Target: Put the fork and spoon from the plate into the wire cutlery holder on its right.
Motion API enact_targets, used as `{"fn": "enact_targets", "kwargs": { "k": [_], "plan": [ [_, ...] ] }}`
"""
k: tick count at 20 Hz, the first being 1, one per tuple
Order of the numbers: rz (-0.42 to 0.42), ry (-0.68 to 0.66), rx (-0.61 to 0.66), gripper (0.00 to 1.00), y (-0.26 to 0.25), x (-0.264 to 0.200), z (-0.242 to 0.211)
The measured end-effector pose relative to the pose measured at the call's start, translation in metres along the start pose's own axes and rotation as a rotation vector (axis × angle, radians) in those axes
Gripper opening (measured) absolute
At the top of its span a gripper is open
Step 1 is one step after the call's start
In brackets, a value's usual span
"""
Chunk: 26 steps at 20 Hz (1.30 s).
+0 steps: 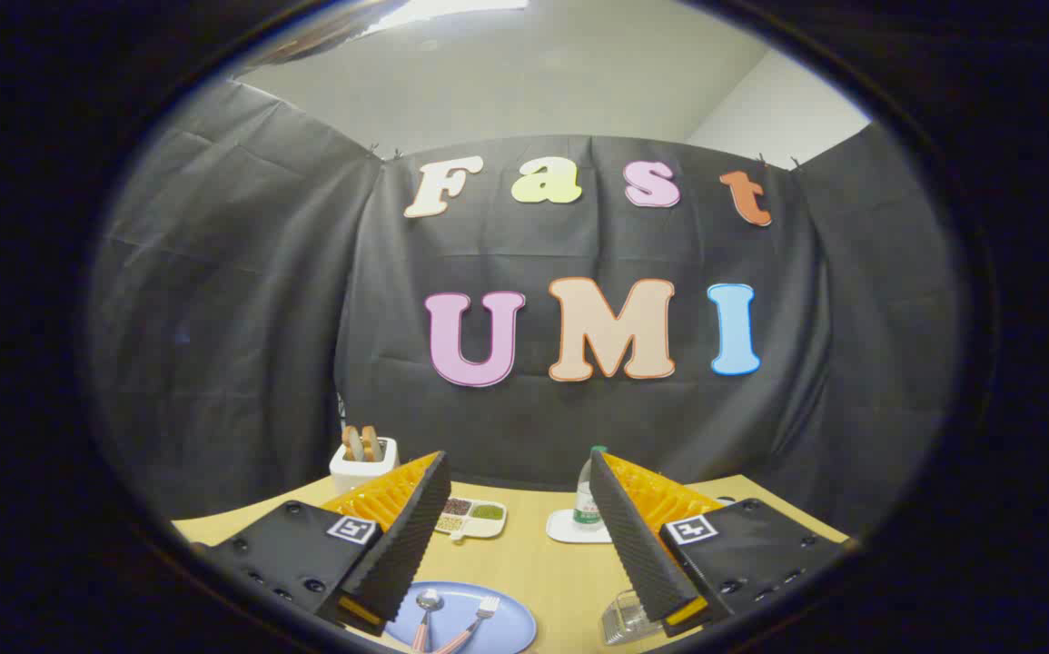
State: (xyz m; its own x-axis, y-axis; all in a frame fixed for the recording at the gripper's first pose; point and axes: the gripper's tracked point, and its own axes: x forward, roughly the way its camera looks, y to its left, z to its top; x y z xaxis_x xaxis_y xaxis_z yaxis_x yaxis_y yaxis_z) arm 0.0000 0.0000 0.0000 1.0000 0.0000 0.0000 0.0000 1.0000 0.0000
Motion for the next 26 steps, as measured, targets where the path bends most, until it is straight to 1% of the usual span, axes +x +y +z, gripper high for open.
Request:
{"fn": "enact_targets", "kwargs": {
  "k": [3, 10, 16, 21, 24, 26],
  "plan": [
    [0.034, 0.013, 0.011, 0.98, 0.002, 0.0, -0.004],
    [0.08, 0.007, 0.0, 0.98, 0.006, 0.001, 0.0],
    [0.088, 0.007, 0.011, 0.98, 0.004, 0.002, -0.001],
    [0.093, 0.037, 0.01, 0.98, 0.005, 0.004, -0.006],
    [0.082, 0.067, 0.009, 0.98, 0.006, 0.007, -0.016],
    [0.079, 0.097, -0.021, 0.99, 0.009, 0.009, -0.028]
  ]
}}
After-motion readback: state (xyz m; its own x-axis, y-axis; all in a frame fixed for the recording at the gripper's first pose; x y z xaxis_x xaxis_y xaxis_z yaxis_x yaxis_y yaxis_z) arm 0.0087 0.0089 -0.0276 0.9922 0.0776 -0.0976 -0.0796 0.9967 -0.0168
